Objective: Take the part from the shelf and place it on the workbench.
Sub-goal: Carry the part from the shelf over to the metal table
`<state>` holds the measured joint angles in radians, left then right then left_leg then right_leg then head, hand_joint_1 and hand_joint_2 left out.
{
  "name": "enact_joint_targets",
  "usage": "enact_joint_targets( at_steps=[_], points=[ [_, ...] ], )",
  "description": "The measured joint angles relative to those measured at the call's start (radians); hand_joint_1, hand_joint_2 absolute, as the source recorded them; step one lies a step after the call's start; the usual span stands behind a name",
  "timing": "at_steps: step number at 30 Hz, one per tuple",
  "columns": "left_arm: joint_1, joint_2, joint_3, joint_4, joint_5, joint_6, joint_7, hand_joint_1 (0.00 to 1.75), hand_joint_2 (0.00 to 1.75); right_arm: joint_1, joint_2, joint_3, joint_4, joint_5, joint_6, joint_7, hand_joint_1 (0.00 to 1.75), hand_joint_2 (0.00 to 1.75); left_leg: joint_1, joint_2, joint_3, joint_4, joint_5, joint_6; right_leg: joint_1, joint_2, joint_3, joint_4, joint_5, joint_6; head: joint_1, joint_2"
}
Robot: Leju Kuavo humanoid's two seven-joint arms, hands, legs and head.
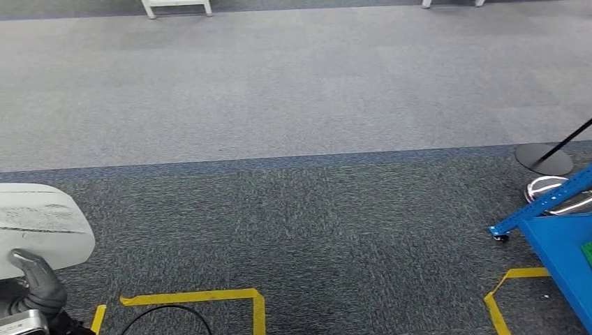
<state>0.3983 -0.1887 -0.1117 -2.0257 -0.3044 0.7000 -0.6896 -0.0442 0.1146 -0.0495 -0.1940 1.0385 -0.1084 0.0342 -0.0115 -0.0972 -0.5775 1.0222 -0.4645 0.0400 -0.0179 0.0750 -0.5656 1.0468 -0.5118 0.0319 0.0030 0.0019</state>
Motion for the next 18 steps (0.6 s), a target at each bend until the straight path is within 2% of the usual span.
enact_joint_targets(
  at_steps=[1, 4, 5, 7, 8, 9, 10, 11, 12, 13, 15, 17, 18],
  points=[
    [-0.001, 0.0, 0.0, 0.0, 0.015, 0.0, 0.0, 1.75, 1.75, 0.0, 0.0, 0.0, 0.0, -0.002, 0.001, -0.005, 0.0, 0.0, -0.001, -0.005, -0.002, 0.003, -0.001, -0.002, -0.002, 0.018, 0.007, -0.018, 0.001, -0.001, 0.0, 0.0],
    [-0.002, 0.0, -0.001, 0.0, 0.039, 0.0, -0.001, 1.75, 1.75, 0.0, 0.0, -0.001, 0.0, -0.004, 0.003, -0.01, 0.0, 0.0, -0.002, -0.012, -0.006, 0.006, -0.001, -0.005, -0.002, 0.019, 0.013, -0.026, -0.002, -0.002, -0.001, 0.0],
    [-0.001, 0.001, -0.001, 0.0, 0.065, 0.0, 0.0, 1.75, 1.75, 0.0, 0.001, -0.002, 0.0, -0.006, 0.003, -0.014, 0.0, 0.0, 0.001, -0.012, -0.011, 0.011, -0.004, -0.011, -0.002, 0.004, 0.018, -0.031, -0.001, -0.009, -0.002, 0.0],
    [0.002, 0.002, -0.001, 0.0, 0.119, 0.0, 0.001, 1.75, 1.75, 0.004, 0.002, -0.006, 0.001, -0.012, 0.003, -0.021, 0.0, 0.0, 0.005, 0.02, -0.04, 0.067, -0.037, -0.029, 0.001, -0.038, 0.03, -0.038, 0.0, -0.025, -0.007, 0.0],
    [0.004, 0.002, -0.001, 0.0, 0.139, 0.0, 0.004, 1.75, 1.75, 0.009, 0.003, -0.01, 0.001, -0.014, 0.001, -0.021, 0.0, 0.0, 0.007, 0.045, -0.066, 0.124, -0.068, -0.038, 0.002, -0.063, 0.033, -0.041, 0.0, -0.033, -0.01, 0.0],
    [0.004, 0.003, 0.0, 0.0, 0.149, 0.0, 0.009, 1.75, 1.75, 0.014, 0.002, -0.013, 0.001, -0.016, 0.0, -0.018, 0.0, 0.0, 0.009, 0.067, -0.096, 0.191, -0.1, -0.043, 0.003, -0.079, 0.035, -0.041, -0.002, -0.035, -0.012, 0.0],
    [0.006, 0.003, 0.0, 0.0, 0.16, 0.0, 0.014, 1.75, 1.75, 0.019, 0.001, -0.016, 0.002, -0.017, -0.002, -0.015, 0.0, 0.0, 0.012, 0.079, -0.121, 0.248, -0.122, -0.047, 0.005, -0.095, 0.036, -0.041, -0.004, -0.037, -0.013, 0.0],
    [0.009, 0.005, 0.0, 0.0, 0.169, 0.0, 0.018, 1.75, 1.75, 0.023, 0.0, -0.019, 0.002, -0.019, -0.003, -0.013, 0.0, 0.0, 0.016, 0.084, -0.134, 0.278, -0.126, -0.049, 0.005, -0.111, 0.038, -0.041, -0.006, -0.037, -0.013, 0.0],
    [0.012, 0.006, 0.0, 0.0, 0.173, 0.0, 0.02, 1.75, 1.75, 0.026, 0.0, -0.022, 0.003, -0.02, -0.003, -0.012, 0.0, 0.0, 0.018, 0.088, -0.13, 0.27, -0.111, -0.051, 0.006, -0.125, 0.04, -0.041, -0.009, -0.036, -0.012, 0.0],
    [0.015, 0.008, 0.0, 0.0, 0.174, 0.0, 0.021, 1.75, 1.75, 0.027, -0.001, -0.024, 0.003, -0.021, -0.002, -0.013, 0.0, 0.0, 0.02, 0.094, -0.108, 0.225, -0.081, -0.051, 0.006, -0.138, 0.043, -0.041, -0.011, -0.035, -0.013, 0.0],
    [0.016, 0.011, -0.001, 0.0, 0.169, 0.0, 0.021, 1.75, 1.75, 0.027, -0.001, -0.026, 0.003, -0.021, 0.0, -0.016, 0.0, 0.0, 0.015, 0.137, -0.041, 0.09, -0.022, -0.048, 0.009, -0.161, 0.051, -0.04, -0.019, -0.028, -0.013, 0.0],
    [0.015, 0.012, -0.001, 0.0, 0.159, 0.0, 0.021, 1.75, 1.75, 0.026, -0.001, -0.027, 0.003, -0.021, 0.002, -0.02, 0.0, 0.0, 0.007, 0.172, -0.006, 0.014, -0.008, -0.038, 0.014, -0.182, 0.056, -0.04, -0.026, -0.018, -0.013, 0.0],
    [0.016, 0.013, -0.001, 0.0, 0.158, 0.0, 0.022, 1.75, 1.75, 0.026, 0.0, -0.027, 0.003, -0.02, 0.0, -0.023, 0.0, 0.0, 0.002, 0.17, -0.005, 0.01, -0.012, -0.033, 0.015, -0.193, 0.059, -0.041, -0.029, -0.012, -0.013, 0.0]
  ],
)
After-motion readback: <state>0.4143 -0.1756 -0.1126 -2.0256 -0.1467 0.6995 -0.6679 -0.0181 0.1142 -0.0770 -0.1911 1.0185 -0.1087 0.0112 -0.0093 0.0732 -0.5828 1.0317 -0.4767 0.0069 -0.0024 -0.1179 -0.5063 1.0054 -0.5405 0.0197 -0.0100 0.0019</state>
